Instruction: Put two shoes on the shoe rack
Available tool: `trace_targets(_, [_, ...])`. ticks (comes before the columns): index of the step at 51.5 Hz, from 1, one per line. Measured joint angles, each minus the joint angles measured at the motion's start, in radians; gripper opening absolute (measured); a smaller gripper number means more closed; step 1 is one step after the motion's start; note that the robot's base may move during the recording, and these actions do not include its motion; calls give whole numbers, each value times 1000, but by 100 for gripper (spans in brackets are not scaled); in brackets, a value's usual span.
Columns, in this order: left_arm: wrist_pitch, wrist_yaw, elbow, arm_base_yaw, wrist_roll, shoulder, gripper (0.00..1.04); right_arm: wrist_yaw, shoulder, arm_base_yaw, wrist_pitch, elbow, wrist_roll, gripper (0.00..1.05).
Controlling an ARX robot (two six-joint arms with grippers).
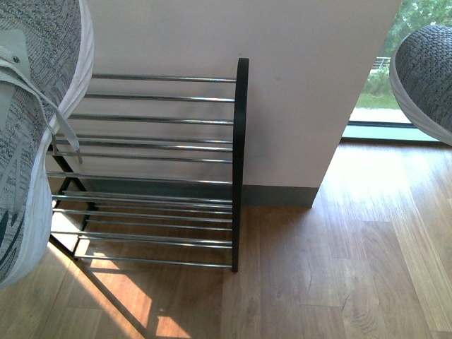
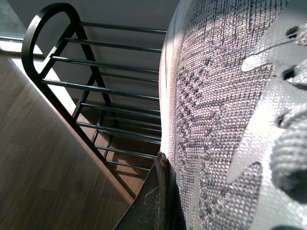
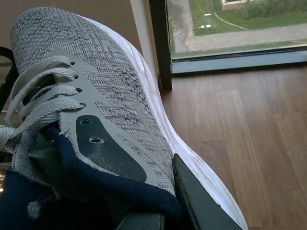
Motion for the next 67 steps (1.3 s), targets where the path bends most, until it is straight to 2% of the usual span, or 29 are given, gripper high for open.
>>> trace_targets(5, [0,0,0,0,0,0,6,0,0,0,0,0,0,1])
trace_targets(7, [0,0,0,0,0,0,6,-32,9,-4,30,-6,5,1])
trace_targets(10, [0,0,0,0,0,0,6,-116,31,-6,154,-29,23,1])
trace_targets(16, [0,0,0,0,0,0,6,-124,24,54,196,-11,53,1])
trace_targets(20, [0,2,0,0,0,0,6,-68,14,125,145,22,90,1])
trace_targets(26, [0,-3,0,0,0,0,6,86,28,297,48,113,166,1])
trace_targets(31, [0,1,0,0,0,0,6,239,90,436,-19,232,232,1])
trace_targets(36, [0,0,0,0,0,0,6,441,192,562,-79,371,278,1])
trace_targets(42, [0,0,0,0,0,0,6,565,275,635,-154,487,330,1])
trace_targets(51, [0,0,0,0,0,0,6,628,386,707,-286,637,430,1])
trace_targets(67, [0,0,0,0,0,0,6,570,417,804,-460,750,639,1])
